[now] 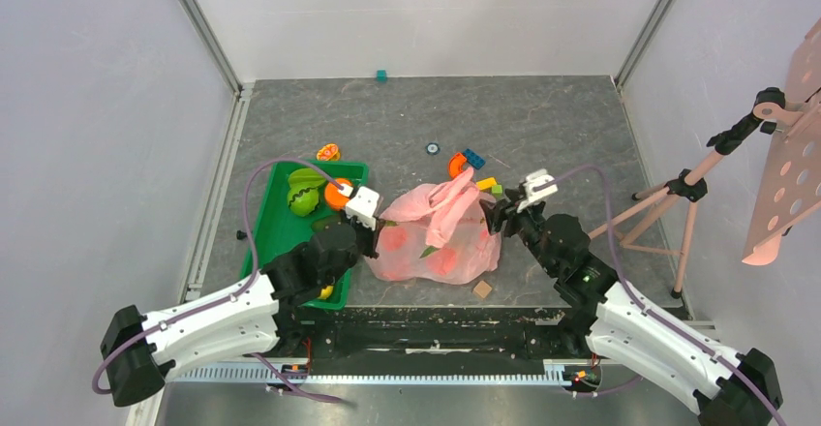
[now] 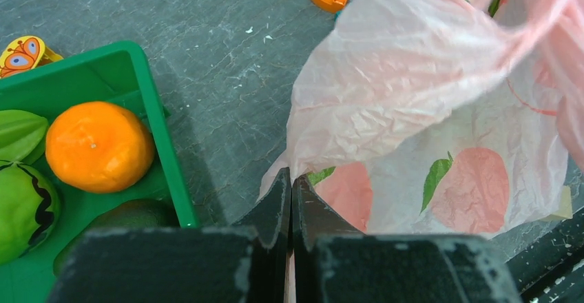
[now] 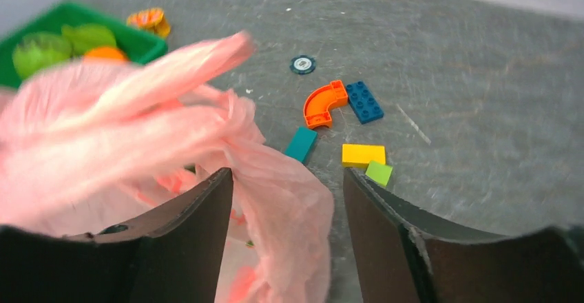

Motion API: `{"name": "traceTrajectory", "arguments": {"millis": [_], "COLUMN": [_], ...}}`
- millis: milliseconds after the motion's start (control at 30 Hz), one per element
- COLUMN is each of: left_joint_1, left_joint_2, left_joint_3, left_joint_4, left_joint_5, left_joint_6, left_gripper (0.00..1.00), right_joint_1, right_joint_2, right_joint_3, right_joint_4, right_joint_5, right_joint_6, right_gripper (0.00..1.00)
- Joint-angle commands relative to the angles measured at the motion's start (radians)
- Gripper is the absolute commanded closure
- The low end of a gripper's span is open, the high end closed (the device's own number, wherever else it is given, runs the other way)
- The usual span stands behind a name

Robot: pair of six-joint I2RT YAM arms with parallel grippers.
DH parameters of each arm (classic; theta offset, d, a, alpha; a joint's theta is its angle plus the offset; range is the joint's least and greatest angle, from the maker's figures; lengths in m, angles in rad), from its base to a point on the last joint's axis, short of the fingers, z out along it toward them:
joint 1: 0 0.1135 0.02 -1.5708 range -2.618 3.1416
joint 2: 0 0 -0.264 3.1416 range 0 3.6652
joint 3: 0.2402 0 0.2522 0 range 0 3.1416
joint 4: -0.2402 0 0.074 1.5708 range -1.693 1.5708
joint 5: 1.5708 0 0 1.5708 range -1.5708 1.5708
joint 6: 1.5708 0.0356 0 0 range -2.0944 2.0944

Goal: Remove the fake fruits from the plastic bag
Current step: Untie the plastic bag at the center of the board.

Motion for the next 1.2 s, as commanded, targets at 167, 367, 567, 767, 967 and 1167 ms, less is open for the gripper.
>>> {"name": "traceTrajectory", "arguments": {"millis": [167,367,567,767,967,1167], "left_joint_1": [0.005,0.005,0.005,0.005,0.005,0.005], "left_joint_2": [0.031,0.038,0.046,0.048,0.042,0.030], "left_joint_3": [0.060,0.067,0.067,0.068,0.066,0.066], "left_joint_4": [0.021,0.021,0.021,0.021,0.021,0.021], "left_joint_5": [0.015,0.020,0.022,0.026,0.031,0.032], "left_joint_6": [0.004,0.012,0.012,0.012,0.010,0.006], "left_gripper": [0.98,0.98,0.98,0.98,0.98,0.98], "right_joint_1": [0.002,0.003,0.026,0.063,0.106,0.124], "right_joint_2": [0.027,0.025,0.053,0.115,0.196,0.237], "right_joint_3": [0.111,0.065,0.031,0.016,0.039,0.041], "right_joint_4": [-0.124,-0.113,0.050,0.165,0.181,0.236], "right_joint_5": [-0.423,-0.578,-0.629,-0.599,-0.531,-0.432], "right_joint_6": [-0.796,-1.037,-1.004,-0.977,-1.017,-0.989], "right_gripper": [0.31,0.28,0.31,0.38,0.38,0.56]}}
